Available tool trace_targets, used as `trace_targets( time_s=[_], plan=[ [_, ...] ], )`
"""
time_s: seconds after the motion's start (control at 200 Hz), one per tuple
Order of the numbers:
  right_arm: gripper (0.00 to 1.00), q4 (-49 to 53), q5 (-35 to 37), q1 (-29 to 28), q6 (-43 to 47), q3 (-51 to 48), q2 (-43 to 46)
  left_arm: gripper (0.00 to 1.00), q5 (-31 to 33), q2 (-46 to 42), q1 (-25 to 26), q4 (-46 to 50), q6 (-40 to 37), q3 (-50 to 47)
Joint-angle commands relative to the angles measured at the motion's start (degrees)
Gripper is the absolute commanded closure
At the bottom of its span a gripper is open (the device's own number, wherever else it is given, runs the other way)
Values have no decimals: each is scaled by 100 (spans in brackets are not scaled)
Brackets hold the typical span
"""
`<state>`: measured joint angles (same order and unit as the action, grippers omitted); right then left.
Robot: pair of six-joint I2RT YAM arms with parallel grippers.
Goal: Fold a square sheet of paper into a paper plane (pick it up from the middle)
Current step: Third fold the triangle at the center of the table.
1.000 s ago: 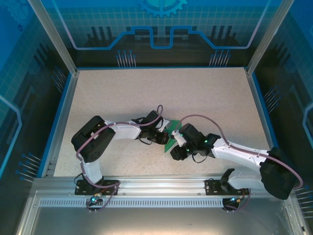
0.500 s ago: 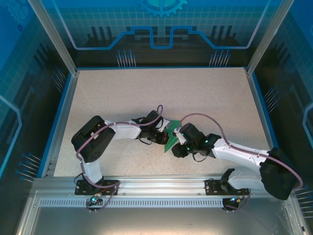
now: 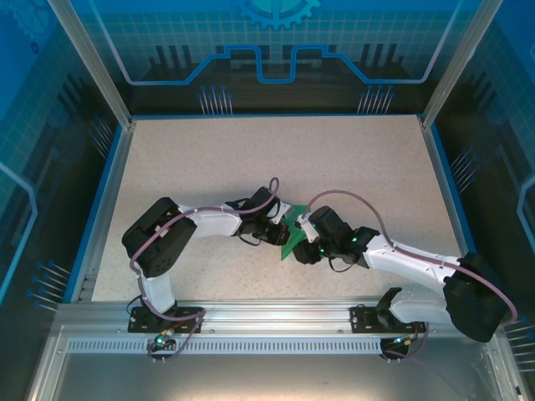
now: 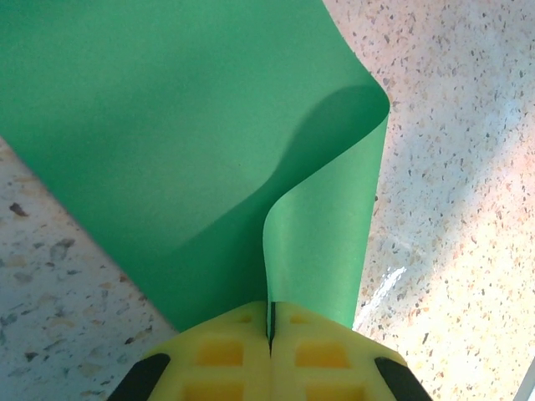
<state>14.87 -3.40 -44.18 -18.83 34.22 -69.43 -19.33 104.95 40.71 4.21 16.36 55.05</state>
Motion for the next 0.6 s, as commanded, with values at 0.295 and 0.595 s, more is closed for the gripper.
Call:
trace_targets(
  time_s=[0.295, 0.595],
  plan=[
    [65, -283, -203, 711, -266, -46, 173, 97, -141, -132, -28, 170, -52, 130],
    [67, -641, -1262, 1350, -678, -320, 231, 97, -165, -120, -23, 217, -85, 138]
  ],
)
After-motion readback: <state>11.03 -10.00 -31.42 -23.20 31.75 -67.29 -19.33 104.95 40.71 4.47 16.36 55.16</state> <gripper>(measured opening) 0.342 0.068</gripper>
